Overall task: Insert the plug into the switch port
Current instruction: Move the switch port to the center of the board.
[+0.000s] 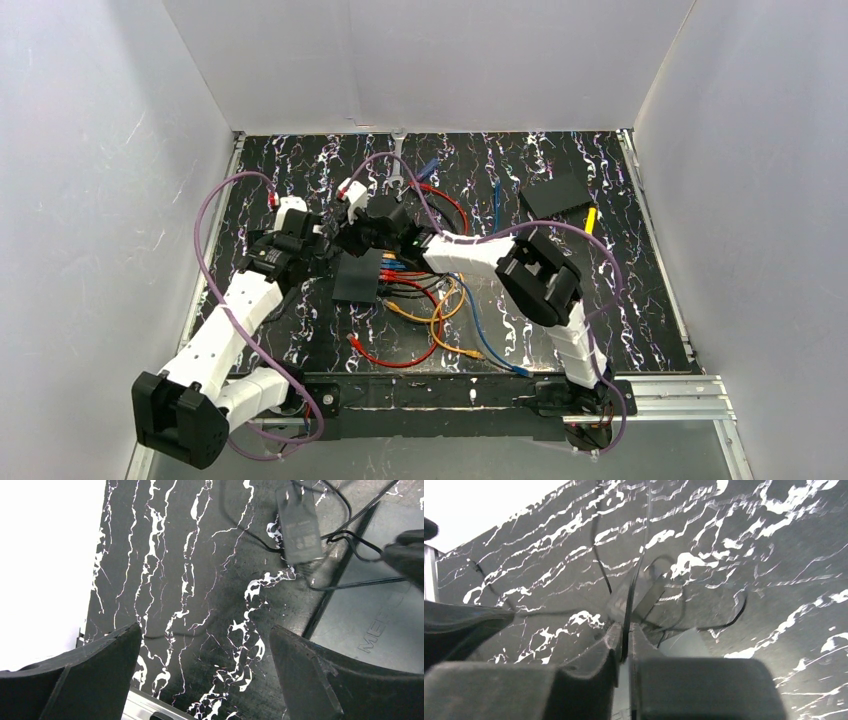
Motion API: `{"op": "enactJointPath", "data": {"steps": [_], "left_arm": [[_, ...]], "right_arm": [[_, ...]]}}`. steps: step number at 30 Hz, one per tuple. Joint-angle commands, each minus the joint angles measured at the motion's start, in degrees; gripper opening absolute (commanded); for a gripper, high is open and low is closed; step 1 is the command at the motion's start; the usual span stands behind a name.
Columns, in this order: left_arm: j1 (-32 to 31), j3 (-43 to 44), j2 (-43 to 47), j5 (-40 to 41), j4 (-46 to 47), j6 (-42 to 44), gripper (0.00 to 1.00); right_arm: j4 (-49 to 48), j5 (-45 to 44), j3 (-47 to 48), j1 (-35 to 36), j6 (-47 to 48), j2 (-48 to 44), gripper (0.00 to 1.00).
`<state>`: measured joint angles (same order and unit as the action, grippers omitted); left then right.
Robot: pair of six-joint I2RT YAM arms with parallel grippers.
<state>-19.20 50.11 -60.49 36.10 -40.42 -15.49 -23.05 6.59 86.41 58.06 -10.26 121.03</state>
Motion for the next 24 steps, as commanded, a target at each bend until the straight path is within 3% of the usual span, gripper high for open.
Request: {"op": "enactJointPath", "data": {"steps": [1,5,10,15,24], "left_arm": [[0.2,2.3,2.6,-1.5,-2.9,-2.4,0.98],[0.2,4.7,4.7,-6.7,-5.7,-5.1,0.98],[0.1,7.3,5.9,-9.7,-9.9,-6.3,0.98],[0.1,9.6,4.3,-8.2,-15.0,-6.8,0.98],[0.2,3.1,3.7,-28.5,-9.8,-13.2,0.98]], "right_arm": [[1.9,0.8,3.5,0.4,-4.0,1.6,0.25],[3.5,-2.3,1.9,-0.5,-3.8,-0.6,0.49],[3.3,-3.0,-3.6,-4.3,-5.9,-5.4,0.66],[3.3,-3.2,-8.9,-7.1,-5.5,-10.3,0.72],[4.1,-3.8,-16.7,-7.8,-0.2,-18.3,0.84]]}}
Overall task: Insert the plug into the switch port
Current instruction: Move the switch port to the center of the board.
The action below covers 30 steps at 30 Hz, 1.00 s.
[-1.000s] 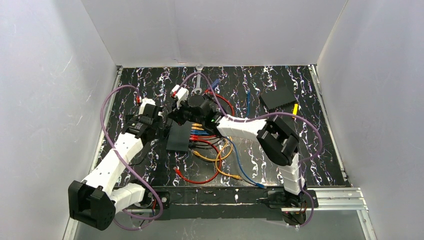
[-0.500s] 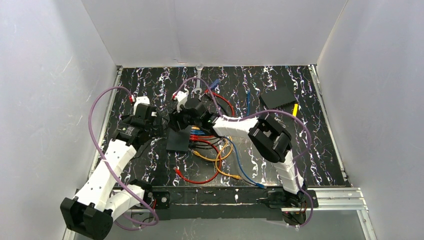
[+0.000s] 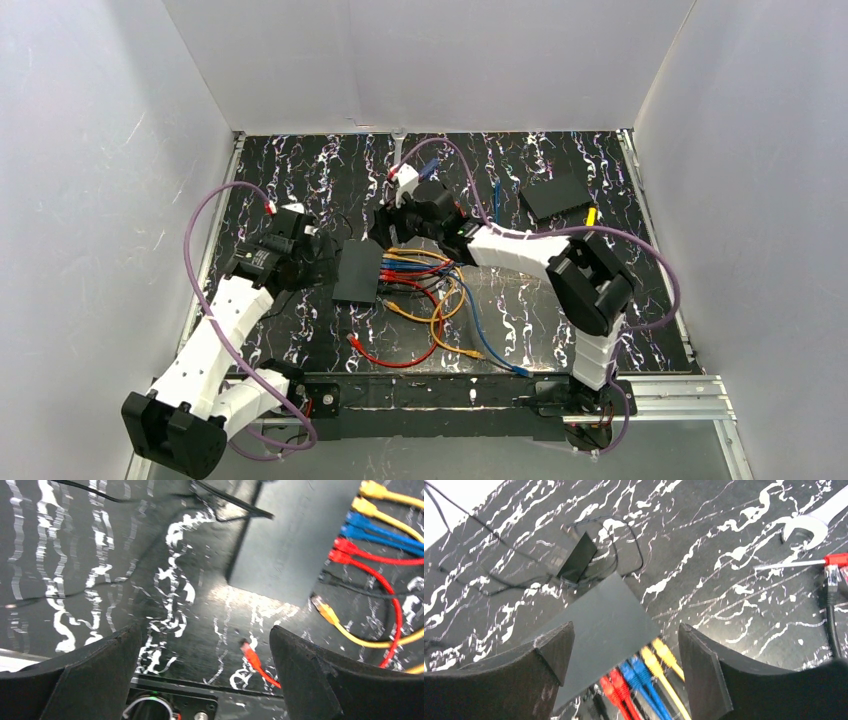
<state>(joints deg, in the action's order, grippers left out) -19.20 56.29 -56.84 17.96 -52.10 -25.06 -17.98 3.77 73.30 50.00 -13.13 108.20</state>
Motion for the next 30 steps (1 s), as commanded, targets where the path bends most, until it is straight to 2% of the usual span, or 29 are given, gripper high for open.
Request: {"op": "enactJointPath", "data": {"steps": [1,5,8,12,19,21,26,30], "left_arm": [[0.1,-3.8,-0.1,-12.9,3.2,-4.2,0.98],[0.2,-6.1,-2.5,-20.7,9.6,-5.9,0.98],[0.2,-7.1,-5.9,-21.7,13.0,-7.3,0.98],[0.1,-8.6,-10.1,-20.4,17.6,-9.3,0.98],[0.4,-9.7,-16.8,-14.6,22.6,-11.3,0.98],[0.4,-9.7,-19.0,-15.2,23.8,-11.8,0.98],[0.4,-9.9,-23.5,-17.8,25.2,-12.6,0.98],[0.0,-10.8,-24.8,-23.7,28.2,-14.5,0.95]], "right_arm": [[-1.0,-1.4,-5.0,0.1,3.0,-6.6,0.86],[-1.0,-3.4,-11.3,-0.4,4.4,-12.1,0.93],[-1.5,-6.3,-16.4,-0.9,6.0,-17.0,0.98],[-3.0,-10.6,-22.8,-1.5,7.4,-24.2,0.99],[-2.8,-24.2,-29.5,-1.7,8.1,-34.3,0.99],[-3.0,-26.7,-31.2,-1.7,7.8,-36.4,0.99],[-11.2,-29.5,-38.9,-1.7,7.8,-41.9,0.99],[-14.5,-32.4,-43.3,-1.7,8.4,-44.7,0.99]]}}
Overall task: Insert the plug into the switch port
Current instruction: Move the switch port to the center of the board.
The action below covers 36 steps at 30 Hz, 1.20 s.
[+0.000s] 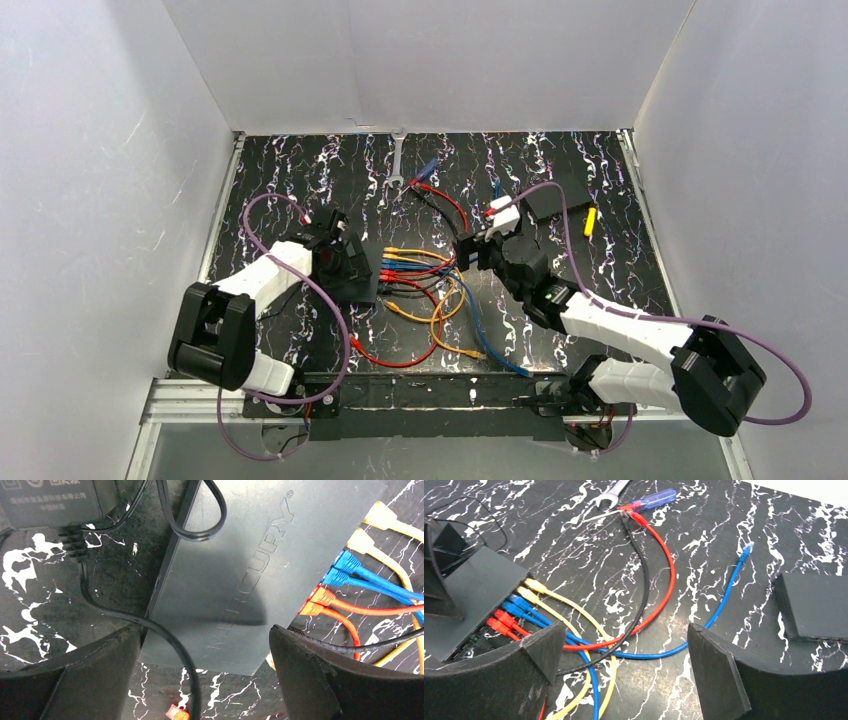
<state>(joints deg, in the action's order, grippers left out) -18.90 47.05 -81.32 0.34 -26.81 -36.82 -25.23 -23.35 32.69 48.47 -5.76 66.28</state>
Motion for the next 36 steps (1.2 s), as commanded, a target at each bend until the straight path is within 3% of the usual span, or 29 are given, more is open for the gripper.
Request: {"op": "enactJointPath", "data": {"steps": [1,7,16,21,24,29,36], "left_arm": [[-0.7,-1.7,-0.5,-7.6,4.1,-3.5,0.94],[-8.4,1.5,-3.5,-8.6,8.5,-8.9,0.91],[-20.5,8.1,-12.4,-7.2,21.3,-17.2,0.91],[-25.2,12.2,-17.1,-8.7,26.4,-17.4,0.88],[-25.9,12.9,-15.6,-6.7,23.4,-14.8,0.88],[-25.3,13.2,-8.5,5.4,12.1,-7.9,0.91],[-17.8,15.2,-1.8,12.8,-4.0,-2.5,0.91]], "right_arm": [[-7.5,-5.9,-3.4,-0.1,1.0,-3.1,0.99],[-10.1,-7.1,-7.3,-0.1,-1.5,-4.9,1.0],[-6.7,-9.5,-8.1,-0.1,-1.0,-9.1,1.0],[-3.3,-15.1,-7.5,-0.2,-5.8,-9.0,1.0],[-5.4,-15.6,-8.5,-0.1,-5.2,-8.7,1.0],[-7.7,-16.7,-9.7,-0.2,-4.3,-7.5,1.0],[-4.1,-13.3,-8.2,-0.1,-3.7,-7.7,1.0]]}}
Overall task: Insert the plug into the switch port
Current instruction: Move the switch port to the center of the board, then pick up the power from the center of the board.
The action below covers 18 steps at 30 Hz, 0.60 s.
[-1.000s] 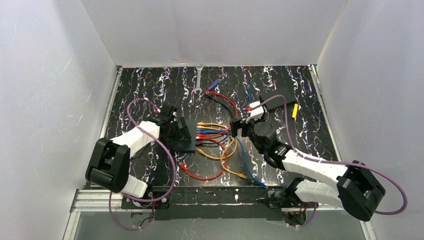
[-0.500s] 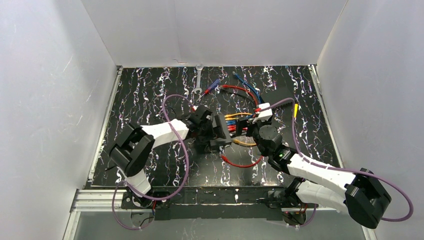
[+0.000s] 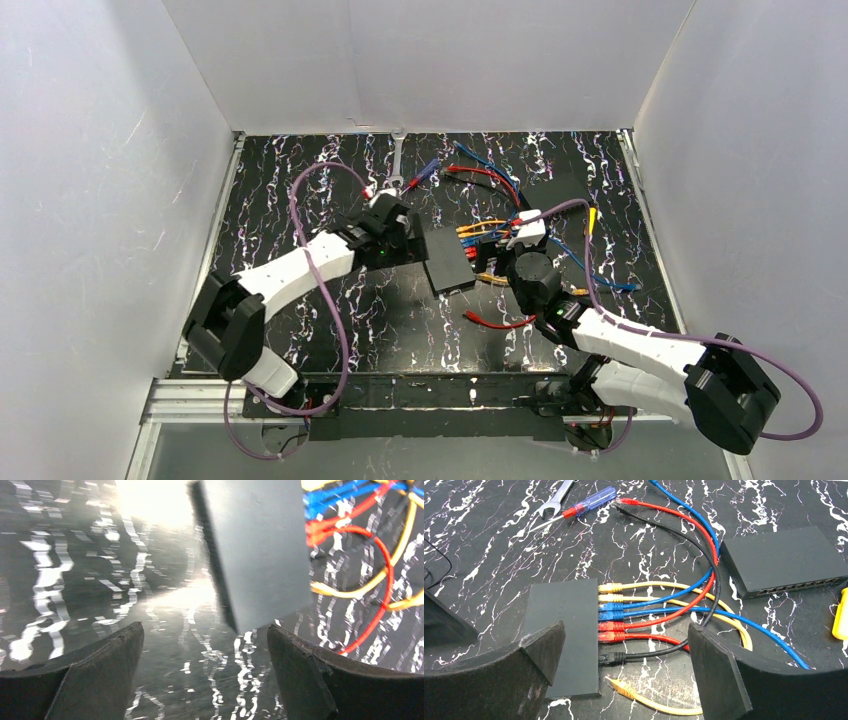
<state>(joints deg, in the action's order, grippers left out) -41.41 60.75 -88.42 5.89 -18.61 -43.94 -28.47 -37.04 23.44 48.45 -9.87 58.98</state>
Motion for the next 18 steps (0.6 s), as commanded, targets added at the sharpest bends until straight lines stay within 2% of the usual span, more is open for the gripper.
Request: {"op": "enactJointPath", "data": {"steps": [1,4,10,15,18], "left_arm": [[6.2,1.4,6.3,7.2,-13.7,5.3,0.91],[10.0,1.5,8.7,8.4,-19.4,7.3,0.91],[13.5,-1.8,13.9,14.0,-27.3,8.3,0.94],[20.0,-6.9,17.9,13.3,-25.6,8.4,0.98],[23.6,-7.2,16.6,11.4,-24.2,9.6,0.98]], "right_arm": [[-0.9,0.7,1.0,-0.1,0.5,-0.6,1.0],[-0.9,1.7,0.9,-0.2,0.6,-0.8,1.0],[-0.9,2.7,0.9,-0.1,0.6,-0.6,1.0],[-1.0,4.4,1.1,-0.1,0.8,-0.2,1.0],[-0.7,5.3,1.4,-0.2,1.2,0.3,1.0]]}}
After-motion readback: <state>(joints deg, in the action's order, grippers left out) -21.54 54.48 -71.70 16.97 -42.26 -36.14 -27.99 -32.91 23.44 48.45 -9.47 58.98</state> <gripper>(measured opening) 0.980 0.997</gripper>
